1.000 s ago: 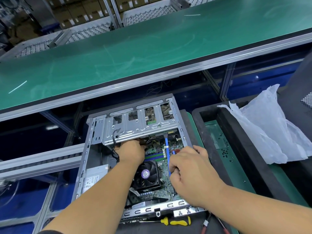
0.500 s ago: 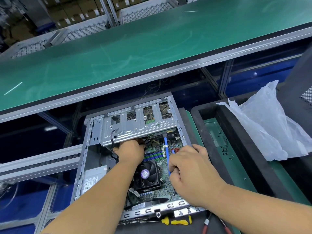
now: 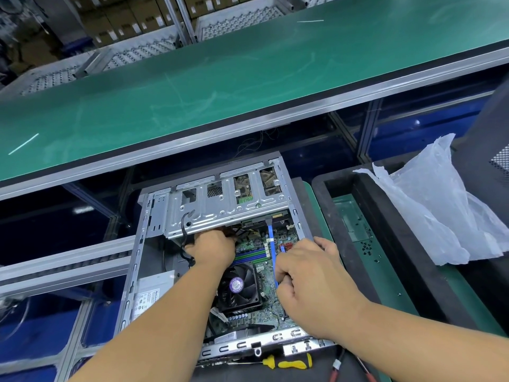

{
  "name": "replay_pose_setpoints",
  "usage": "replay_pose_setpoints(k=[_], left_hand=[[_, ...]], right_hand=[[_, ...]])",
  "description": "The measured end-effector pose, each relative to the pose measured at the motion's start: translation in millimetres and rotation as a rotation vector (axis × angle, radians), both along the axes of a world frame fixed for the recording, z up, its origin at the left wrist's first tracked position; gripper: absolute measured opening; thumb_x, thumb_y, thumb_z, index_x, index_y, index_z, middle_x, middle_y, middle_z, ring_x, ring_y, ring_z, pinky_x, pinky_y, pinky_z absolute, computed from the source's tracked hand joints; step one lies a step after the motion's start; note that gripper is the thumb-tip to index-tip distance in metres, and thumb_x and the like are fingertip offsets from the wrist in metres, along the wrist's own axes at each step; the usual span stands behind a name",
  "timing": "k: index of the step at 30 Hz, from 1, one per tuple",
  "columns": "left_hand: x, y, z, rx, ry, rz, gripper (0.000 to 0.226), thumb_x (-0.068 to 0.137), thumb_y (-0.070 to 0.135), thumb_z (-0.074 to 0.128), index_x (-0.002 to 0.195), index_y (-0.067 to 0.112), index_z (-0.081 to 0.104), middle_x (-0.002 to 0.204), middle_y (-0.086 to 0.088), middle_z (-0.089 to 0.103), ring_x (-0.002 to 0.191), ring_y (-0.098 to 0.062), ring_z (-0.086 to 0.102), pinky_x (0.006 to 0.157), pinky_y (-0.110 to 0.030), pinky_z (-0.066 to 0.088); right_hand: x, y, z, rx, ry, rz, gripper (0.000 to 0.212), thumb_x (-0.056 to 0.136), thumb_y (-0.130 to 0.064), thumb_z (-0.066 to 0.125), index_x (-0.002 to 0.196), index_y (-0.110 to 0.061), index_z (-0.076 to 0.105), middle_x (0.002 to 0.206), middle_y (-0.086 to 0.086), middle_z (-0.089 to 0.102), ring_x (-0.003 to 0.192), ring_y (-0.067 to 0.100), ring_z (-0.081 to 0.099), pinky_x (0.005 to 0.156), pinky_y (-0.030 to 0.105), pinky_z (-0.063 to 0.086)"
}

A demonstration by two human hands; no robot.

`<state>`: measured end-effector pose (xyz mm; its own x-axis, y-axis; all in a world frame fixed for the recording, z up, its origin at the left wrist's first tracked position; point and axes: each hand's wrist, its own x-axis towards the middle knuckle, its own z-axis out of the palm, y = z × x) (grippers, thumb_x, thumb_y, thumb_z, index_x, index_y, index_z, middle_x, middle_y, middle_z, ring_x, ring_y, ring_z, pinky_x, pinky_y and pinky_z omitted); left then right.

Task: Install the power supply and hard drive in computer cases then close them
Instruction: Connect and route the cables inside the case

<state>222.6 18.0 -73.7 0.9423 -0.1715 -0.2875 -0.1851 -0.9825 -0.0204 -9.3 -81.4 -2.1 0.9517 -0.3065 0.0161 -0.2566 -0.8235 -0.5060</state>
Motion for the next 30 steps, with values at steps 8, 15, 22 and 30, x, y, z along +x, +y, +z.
replay_pose_setpoints(k=[8,15,22,30], left_hand=[[-0.1,0.6,-0.5,-0.029,-0.011,-0.016,0.037,0.099,0.050,0.056,0.101,0.017,0.071,0.102,-0.007,0.062,0.105,-0.029,0.051,0.105,-0.045,0.035],[2.8,1.0,-0.7,-0.031,0.033,-0.017,0.046,0.096,0.058,0.057,0.110,0.017,0.070,0.109,-0.008,0.063,0.117,-0.032,0.054,0.107,-0.051,0.038],[4.0,-3.4,-2.2,0.024,0.036,0.023,0.042,0.097,0.057,0.057,0.102,0.018,0.071,0.097,-0.005,0.057,0.113,-0.029,0.053,0.101,-0.046,0.033],[6.0,-7.9,-0.3,0.080,0.127,0.024,0.048,0.093,0.062,0.054,0.121,0.025,0.066,0.124,-0.007,0.060,0.130,-0.034,0.045,0.108,-0.053,0.031]], right_hand=[[0.2,0.0,-1.7,0.009,-0.027,-0.005,0.013,0.079,-0.028,0.036,0.073,-0.033,0.046,0.071,-0.016,0.050,0.091,0.004,0.042,0.117,0.043,0.022],[-0.3,0.0,-1.7,0.017,-0.040,-0.006,0.014,0.080,-0.026,0.038,0.072,-0.033,0.046,0.069,-0.016,0.049,0.089,0.004,0.042,0.116,0.044,0.023],[-0.2,-0.3,-1.3,0.006,-0.028,-0.007,0.016,0.080,-0.028,0.035,0.073,-0.033,0.048,0.071,-0.015,0.052,0.091,0.004,0.043,0.116,0.043,0.022],[-0.1,0.2,-1.1,0.000,-0.022,-0.006,0.016,0.079,-0.026,0.036,0.073,-0.033,0.048,0.071,-0.016,0.052,0.091,0.005,0.043,0.117,0.042,0.021]])
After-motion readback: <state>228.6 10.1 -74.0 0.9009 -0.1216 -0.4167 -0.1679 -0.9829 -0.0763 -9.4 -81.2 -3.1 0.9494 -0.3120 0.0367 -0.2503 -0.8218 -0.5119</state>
